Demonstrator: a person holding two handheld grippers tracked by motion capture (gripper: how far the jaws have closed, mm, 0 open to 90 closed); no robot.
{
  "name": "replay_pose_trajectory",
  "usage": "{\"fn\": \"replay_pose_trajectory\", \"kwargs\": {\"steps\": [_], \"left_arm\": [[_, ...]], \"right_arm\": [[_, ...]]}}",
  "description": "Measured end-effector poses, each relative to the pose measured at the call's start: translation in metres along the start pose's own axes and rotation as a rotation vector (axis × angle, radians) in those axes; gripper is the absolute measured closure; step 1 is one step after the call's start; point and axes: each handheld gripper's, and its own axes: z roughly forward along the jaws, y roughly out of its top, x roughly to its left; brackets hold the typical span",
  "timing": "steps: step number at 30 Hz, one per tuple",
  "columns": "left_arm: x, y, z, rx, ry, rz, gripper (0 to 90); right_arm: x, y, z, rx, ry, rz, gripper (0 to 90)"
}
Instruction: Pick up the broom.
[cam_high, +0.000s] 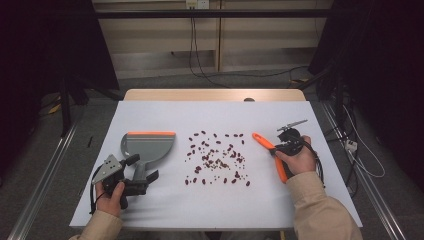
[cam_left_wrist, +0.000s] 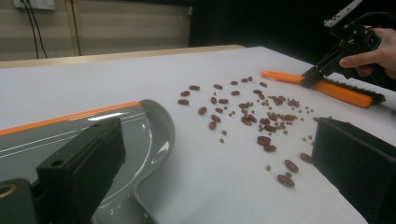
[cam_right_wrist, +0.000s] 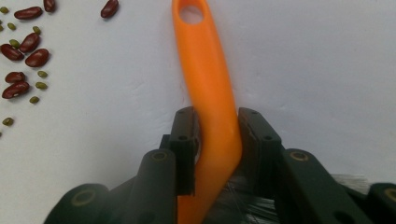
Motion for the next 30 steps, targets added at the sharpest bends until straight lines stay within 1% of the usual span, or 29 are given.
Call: {"fn": "replay_pose_trajectory", "kwargs": {"steps": [2, 6, 7, 8, 11, 13, 15, 17, 19, 20, 21, 23, 24, 25, 26, 28, 29, 30], "left_arm": [[0.000, 0.000, 0.000, -0.002, 0.000, 0.002, 2.8], [0.001, 0.000, -0.002, -0.009, 0.004, 0.000, 2.7], [0.001, 0.000, -0.002, -0.005, 0.004, 0.002, 2.7], [0.001, 0.000, -0.001, -0.005, 0.002, 0.000, 2.7], [0.001, 0.000, -0.001, -0.005, -0.001, 0.003, 2.7], [0.000, 0.000, -0.001, -0.006, -0.002, 0.002, 2.7], [0.000, 0.000, -0.001, -0.005, -0.003, 0.001, 2.7], [0.001, 0.000, 0.000, -0.002, -0.003, 0.002, 2.7], [0.001, 0.000, 0.000, -0.003, -0.002, 0.000, 2.7], [0.001, 0.000, 0.000, -0.002, -0.002, -0.001, 2.7], [0.001, 0.000, 0.000, -0.001, -0.002, 0.001, 2.7], [0.000, -0.001, 0.000, 0.001, -0.001, -0.001, 2.7], [0.001, -0.001, 0.000, 0.003, -0.002, 0.001, 2.7], [0.001, -0.001, 0.000, 0.004, -0.003, 0.002, 2.7], [0.001, -0.001, 0.000, 0.005, -0.003, 0.001, 2.7], [0.001, -0.001, 0.001, 0.005, -0.004, 0.000, 2.7], [0.001, -0.001, 0.001, 0.006, -0.005, 0.001, 2.7], [0.001, -0.001, 0.001, 0.005, -0.009, 0.003, 2.7]], "right_arm": [[-0.001, 0.001, 0.000, 0.001, 0.010, 0.001, 69.4], [-0.005, 0.002, 0.000, -0.020, 0.029, 0.025, 70.4], [-0.005, 0.003, 0.000, -0.012, 0.031, 0.034, 70.4], [-0.005, 0.003, 0.000, -0.013, 0.026, 0.016, 70.4], [-0.002, 0.003, 0.000, -0.014, 0.009, 0.013, 70.3], [-0.003, 0.003, 0.000, -0.018, 0.017, 0.020, 70.0], [-0.003, 0.003, 0.000, -0.017, 0.013, 0.007, 69.6], [-0.001, 0.005, 0.001, -0.004, 0.003, -0.023, 69.2], [0.001, 0.006, 0.001, 0.002, -0.005, -0.074, 68.4], [0.001, 0.007, 0.002, -0.015, -0.017, -0.099, 67.5], [0.002, 0.008, 0.003, -0.020, -0.019, -0.114, 67.5], [0.002, 0.011, 0.007, -0.031, -0.023, -0.152, 63.3], [0.002, 0.013, 0.009, -0.024, -0.026, -0.157, 63.2], [0.003, 0.015, 0.009, -0.013, -0.022, -0.154, 65.9], [0.002, 0.016, 0.010, 0.000, -0.008, -0.148, 67.4], [0.000, 0.019, 0.011, 0.026, 0.005, -0.129, 68.0], [0.000, 0.020, 0.011, 0.032, 0.009, -0.104, 68.2], [-0.001, 0.021, 0.012, 0.040, 0.015, -0.091, 68.4]]}}
